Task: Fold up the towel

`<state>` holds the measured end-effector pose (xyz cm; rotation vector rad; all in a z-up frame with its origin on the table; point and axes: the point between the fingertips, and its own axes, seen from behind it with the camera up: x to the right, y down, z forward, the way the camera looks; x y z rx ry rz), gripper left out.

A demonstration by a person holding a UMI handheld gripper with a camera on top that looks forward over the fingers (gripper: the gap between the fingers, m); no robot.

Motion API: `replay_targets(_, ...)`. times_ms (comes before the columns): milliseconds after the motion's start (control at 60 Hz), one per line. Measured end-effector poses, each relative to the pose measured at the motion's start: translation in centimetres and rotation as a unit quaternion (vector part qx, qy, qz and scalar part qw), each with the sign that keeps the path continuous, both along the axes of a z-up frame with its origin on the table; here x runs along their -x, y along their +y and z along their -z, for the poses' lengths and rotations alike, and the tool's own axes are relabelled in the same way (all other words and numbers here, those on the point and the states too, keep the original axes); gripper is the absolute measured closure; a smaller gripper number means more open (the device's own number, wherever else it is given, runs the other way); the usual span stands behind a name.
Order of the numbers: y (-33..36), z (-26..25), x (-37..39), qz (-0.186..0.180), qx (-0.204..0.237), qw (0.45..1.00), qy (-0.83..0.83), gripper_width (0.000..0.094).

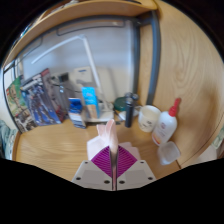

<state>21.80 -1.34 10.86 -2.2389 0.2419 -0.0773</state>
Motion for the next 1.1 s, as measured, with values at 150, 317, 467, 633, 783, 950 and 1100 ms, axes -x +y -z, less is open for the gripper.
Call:
replay_targets(150, -0.9, 6.4, -6.9, 0.025, 0.059, 0.998, -0.010, 0.0815)
replay_targets(317, -1.3, 9.7, -9.9, 0.024, 0.085, 0.995, -0.035, 0.0595)
replay_targets(467, -0.1, 5.4, -8.9, 0.002, 0.052, 0.998, -0.043, 0.0250)
replay_targets(633, 0.3, -3.5, -4.5, -0.012, -0.014, 1.000, -0.021, 0.0120)
replay_targets(783, -1.8, -9.6, 3.2, -0.042, -0.059, 0.997, 0.010, 0.0090)
replay_targets(950, -6.9, -12.0, 11.0, -0.057, -0.062, 0.996, 0.018, 0.0088)
replay_targets(1100, -11.8, -11.6, 17.8, -0.076, -0.057, 0.995, 0.023, 0.0088)
